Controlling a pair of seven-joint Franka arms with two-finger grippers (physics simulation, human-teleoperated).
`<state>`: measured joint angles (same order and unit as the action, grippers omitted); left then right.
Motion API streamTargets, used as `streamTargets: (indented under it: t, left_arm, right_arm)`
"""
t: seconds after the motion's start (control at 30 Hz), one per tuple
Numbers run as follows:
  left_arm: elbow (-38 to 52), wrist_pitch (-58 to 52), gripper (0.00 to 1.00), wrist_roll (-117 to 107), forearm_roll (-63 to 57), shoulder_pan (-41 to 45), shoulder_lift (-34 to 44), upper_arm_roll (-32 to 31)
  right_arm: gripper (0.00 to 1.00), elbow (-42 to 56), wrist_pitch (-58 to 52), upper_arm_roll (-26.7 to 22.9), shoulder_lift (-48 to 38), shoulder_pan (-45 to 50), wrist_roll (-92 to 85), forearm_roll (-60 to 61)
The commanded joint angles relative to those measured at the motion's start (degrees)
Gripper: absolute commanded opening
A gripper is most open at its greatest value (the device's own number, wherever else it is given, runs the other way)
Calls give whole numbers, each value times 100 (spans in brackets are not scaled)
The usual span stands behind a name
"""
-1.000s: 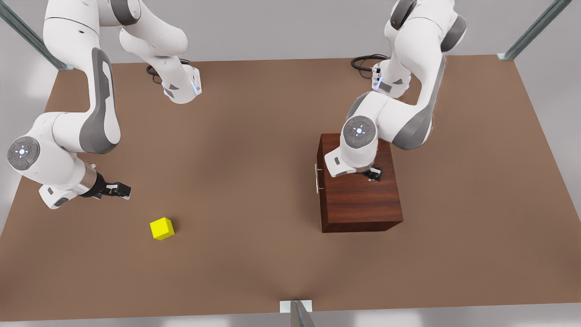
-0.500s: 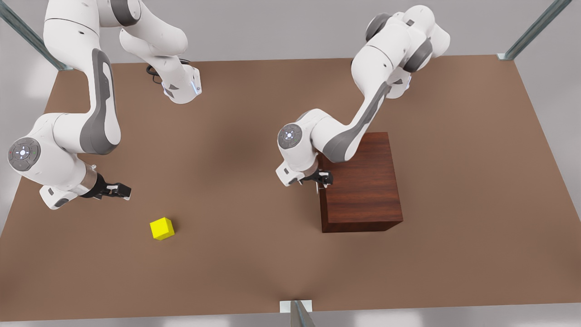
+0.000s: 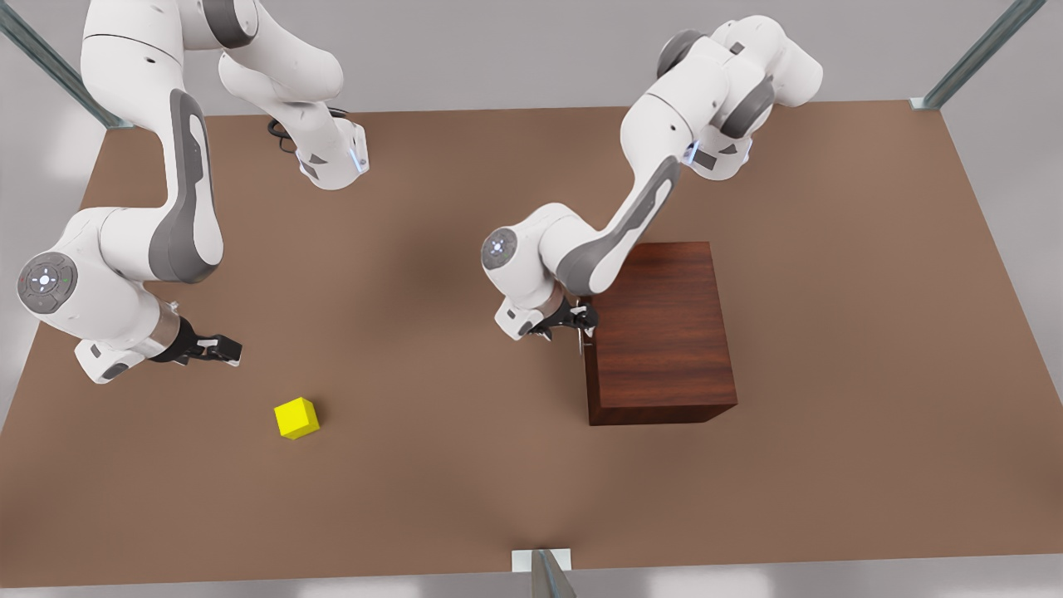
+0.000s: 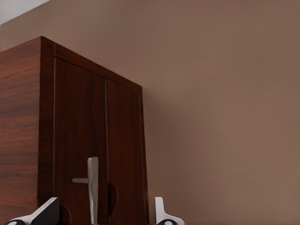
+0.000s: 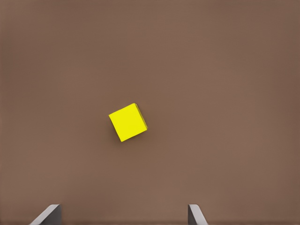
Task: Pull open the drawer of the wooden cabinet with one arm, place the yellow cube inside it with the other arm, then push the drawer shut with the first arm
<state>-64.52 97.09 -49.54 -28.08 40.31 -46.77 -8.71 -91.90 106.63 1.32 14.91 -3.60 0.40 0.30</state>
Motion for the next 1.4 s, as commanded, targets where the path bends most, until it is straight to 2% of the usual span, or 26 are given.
streamTargets:
  t: [0.0,0.23,0.57,0.87,1.37]
  left_arm:
    - [1,11,100,-1277,-22,3,-33,1]
    - [10,161,100,-1532,-374,108,-306,1]
    - [10,-24,100,-1691,-348,363,-315,-8]
    - [142,556,100,-2121,-321,442,-394,-34]
    - [836,486,100,-2236,-304,820,-719,-25]
  right_arm:
    - [100,6,-2,0,-6,0,3,5]
    - [100,6,-2,0,3,8,3,5]
    - [100,15,-2,0,30,8,3,5]
    - [100,15,-2,0,30,8,3,5]
    - [100,23,7,9,38,17,30,14]
